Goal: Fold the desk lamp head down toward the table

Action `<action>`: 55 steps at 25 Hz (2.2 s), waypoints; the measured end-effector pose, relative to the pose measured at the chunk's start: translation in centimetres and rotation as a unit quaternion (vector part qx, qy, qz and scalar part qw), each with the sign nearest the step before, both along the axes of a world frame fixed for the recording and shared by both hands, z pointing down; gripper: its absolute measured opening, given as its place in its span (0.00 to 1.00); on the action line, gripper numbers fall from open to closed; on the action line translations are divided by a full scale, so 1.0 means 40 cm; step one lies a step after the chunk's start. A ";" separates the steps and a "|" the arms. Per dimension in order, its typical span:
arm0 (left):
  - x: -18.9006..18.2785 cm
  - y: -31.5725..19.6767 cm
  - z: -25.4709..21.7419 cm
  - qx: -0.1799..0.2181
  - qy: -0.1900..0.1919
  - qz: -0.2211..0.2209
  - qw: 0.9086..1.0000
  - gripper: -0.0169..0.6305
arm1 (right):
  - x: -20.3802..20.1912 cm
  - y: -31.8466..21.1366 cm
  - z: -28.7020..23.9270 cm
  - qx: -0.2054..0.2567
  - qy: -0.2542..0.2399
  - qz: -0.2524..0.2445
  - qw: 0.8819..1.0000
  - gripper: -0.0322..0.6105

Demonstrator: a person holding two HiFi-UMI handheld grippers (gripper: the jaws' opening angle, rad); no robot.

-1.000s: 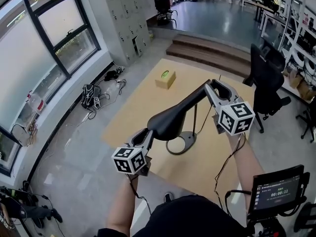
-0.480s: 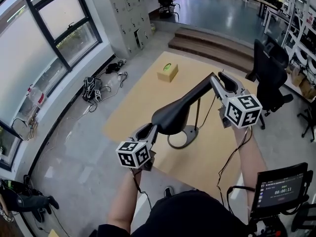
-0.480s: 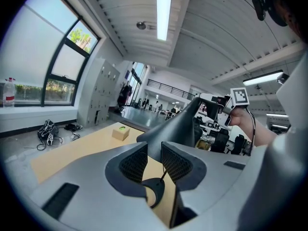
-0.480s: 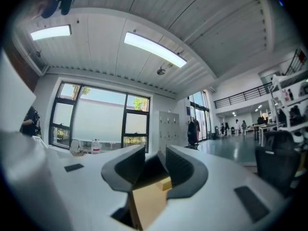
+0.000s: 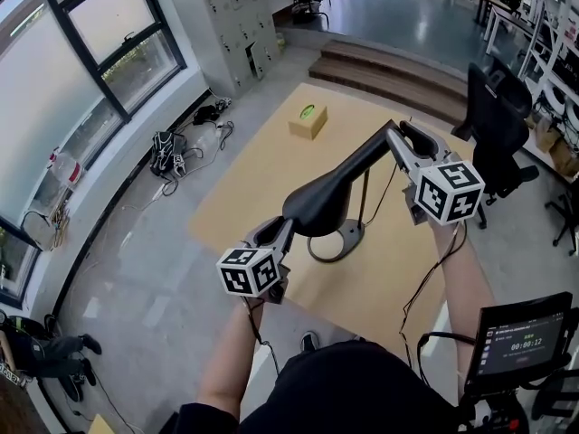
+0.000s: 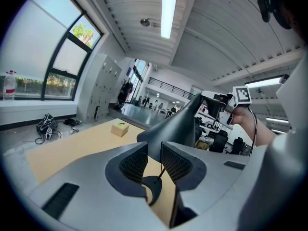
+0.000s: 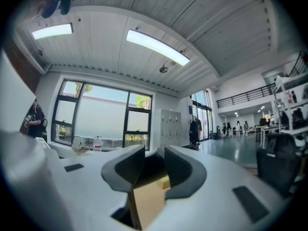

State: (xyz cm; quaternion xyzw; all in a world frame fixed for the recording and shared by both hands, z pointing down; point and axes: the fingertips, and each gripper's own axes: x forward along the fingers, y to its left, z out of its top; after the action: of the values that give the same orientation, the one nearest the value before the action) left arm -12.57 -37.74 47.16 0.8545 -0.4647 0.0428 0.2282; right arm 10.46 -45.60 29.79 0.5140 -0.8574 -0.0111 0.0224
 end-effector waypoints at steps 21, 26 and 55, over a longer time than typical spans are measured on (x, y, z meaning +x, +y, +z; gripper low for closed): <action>0.039 -0.015 0.056 -0.031 0.004 0.011 0.999 0.14 | -0.023 0.005 -0.022 0.012 0.033 -0.003 0.999 0.24; 0.050 -0.020 0.069 -0.037 0.007 0.014 0.999 0.14 | -0.027 0.006 -0.025 0.017 0.045 -0.001 0.999 0.24; 0.095 -0.034 0.117 -0.058 0.028 0.013 0.998 0.14 | -0.040 0.011 -0.038 0.037 0.063 0.014 0.997 0.24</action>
State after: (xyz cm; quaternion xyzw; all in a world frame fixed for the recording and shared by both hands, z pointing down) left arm -8.75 -39.09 51.84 0.8464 -0.4439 0.0483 0.2901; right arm 8.87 -45.16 28.27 0.5246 -0.8461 -0.0752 0.0572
